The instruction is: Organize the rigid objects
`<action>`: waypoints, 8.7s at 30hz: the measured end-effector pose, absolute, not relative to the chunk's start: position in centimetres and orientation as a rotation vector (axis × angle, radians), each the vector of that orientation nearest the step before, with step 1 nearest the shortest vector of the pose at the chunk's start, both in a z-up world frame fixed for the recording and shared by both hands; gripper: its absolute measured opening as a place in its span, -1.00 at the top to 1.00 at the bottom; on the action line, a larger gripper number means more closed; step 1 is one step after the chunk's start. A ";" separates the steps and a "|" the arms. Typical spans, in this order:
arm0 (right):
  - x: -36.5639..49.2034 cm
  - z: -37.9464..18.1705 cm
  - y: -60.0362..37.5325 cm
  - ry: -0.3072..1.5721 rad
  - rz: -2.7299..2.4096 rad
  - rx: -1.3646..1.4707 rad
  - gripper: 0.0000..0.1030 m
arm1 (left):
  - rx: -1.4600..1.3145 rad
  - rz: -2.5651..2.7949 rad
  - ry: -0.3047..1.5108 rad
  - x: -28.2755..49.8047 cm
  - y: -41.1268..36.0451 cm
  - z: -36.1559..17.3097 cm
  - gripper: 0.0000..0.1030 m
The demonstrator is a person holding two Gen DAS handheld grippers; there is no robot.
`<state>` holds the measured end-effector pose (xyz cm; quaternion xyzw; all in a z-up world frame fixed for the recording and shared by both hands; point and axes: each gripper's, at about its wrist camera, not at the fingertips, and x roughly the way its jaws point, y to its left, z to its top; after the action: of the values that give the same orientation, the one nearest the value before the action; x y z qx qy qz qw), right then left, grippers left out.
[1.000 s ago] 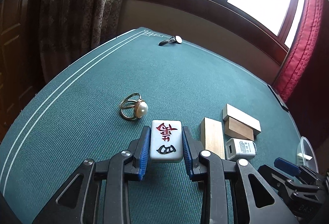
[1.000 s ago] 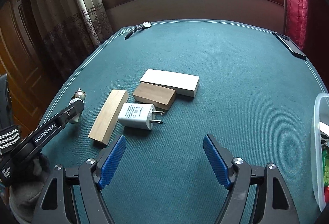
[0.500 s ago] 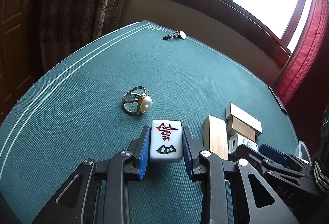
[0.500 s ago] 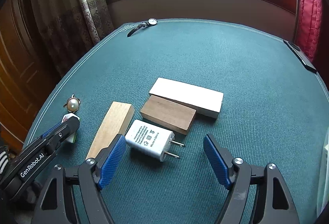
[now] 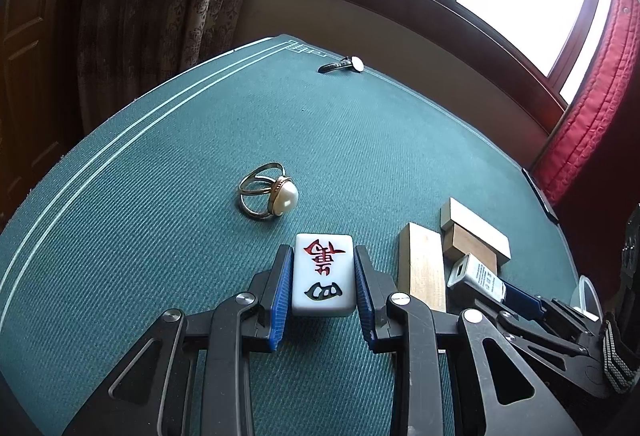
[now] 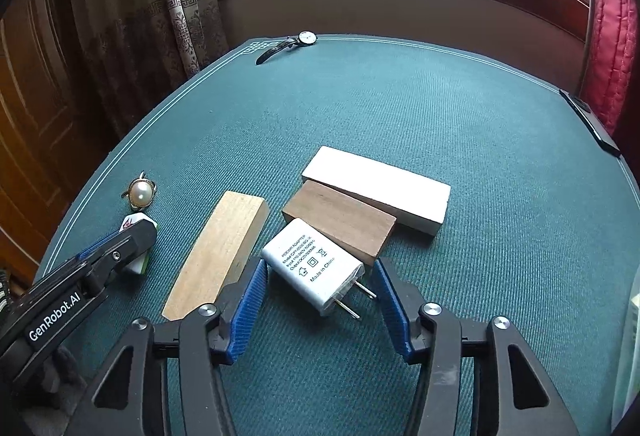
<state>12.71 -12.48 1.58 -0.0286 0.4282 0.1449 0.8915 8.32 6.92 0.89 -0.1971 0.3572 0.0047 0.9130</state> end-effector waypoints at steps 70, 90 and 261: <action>5.4 2.0 -19.5 0.877 0.203 0.024 -0.26 | -0.374 -0.069 0.742 6.9 4.3 1.4 0.40; 2.7 4.2 -26.8 0.783 0.105 0.177 -0.26 | -0.272 -0.217 0.758 5.2 -2.6 4.0 0.41; 5.9 2.7 -22.8 0.843 0.169 0.107 -0.51 | -0.160 -0.075 0.753 10.6 -0.8 1.8 0.39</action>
<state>5.87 -22.78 2.70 0.0520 0.4085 0.0816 0.9076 10.59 -0.83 1.79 -0.0780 0.3672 -0.0367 0.9261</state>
